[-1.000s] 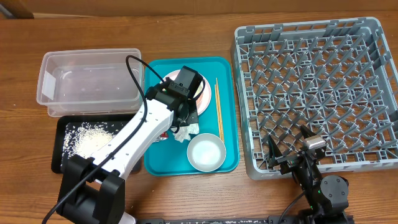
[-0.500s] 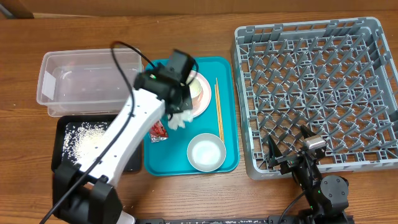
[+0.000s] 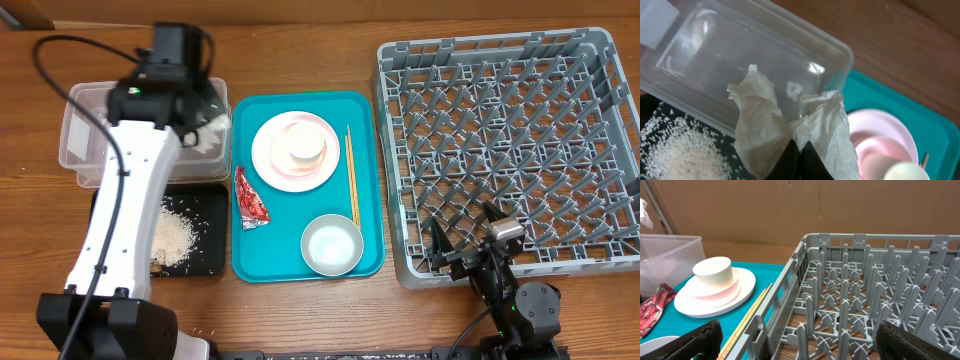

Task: Sort waste into correct bins and load items into the dishwasher
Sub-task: 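Carry the tissues with the left gripper and drop them into the clear bin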

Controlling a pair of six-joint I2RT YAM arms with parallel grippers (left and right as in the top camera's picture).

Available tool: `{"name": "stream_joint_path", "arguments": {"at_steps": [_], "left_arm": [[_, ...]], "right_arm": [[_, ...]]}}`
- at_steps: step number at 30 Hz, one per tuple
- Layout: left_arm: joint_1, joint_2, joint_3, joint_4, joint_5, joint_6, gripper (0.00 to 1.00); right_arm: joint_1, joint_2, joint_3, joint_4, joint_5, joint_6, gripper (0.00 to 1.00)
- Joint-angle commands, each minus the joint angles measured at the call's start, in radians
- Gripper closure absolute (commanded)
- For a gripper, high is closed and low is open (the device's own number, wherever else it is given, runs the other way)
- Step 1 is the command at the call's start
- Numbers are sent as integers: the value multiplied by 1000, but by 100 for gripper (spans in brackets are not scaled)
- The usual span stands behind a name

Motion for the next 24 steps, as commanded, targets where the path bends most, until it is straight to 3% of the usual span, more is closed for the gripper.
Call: {"name": "stream_joint_path", "arguments": {"at_steps": [1,20,21,22,24], "left_arm": [[60,37,15,34,-24,13,96],[159,313,15,133,-32,20,96],[160,316,15,133,-32,21,93],[160,316,15,133,-32,24,82],[160,314,16,133,-27,35,72]], "right_arm": [[3,-12,0,2,-2,-1,0],[3,-12,0,2,-1,-1,0],[3,-12,0,2,-1,-1,0],[3,-12,0,2,-1,-1,0],[3,-12,0,2,-1,-1,0]]}}
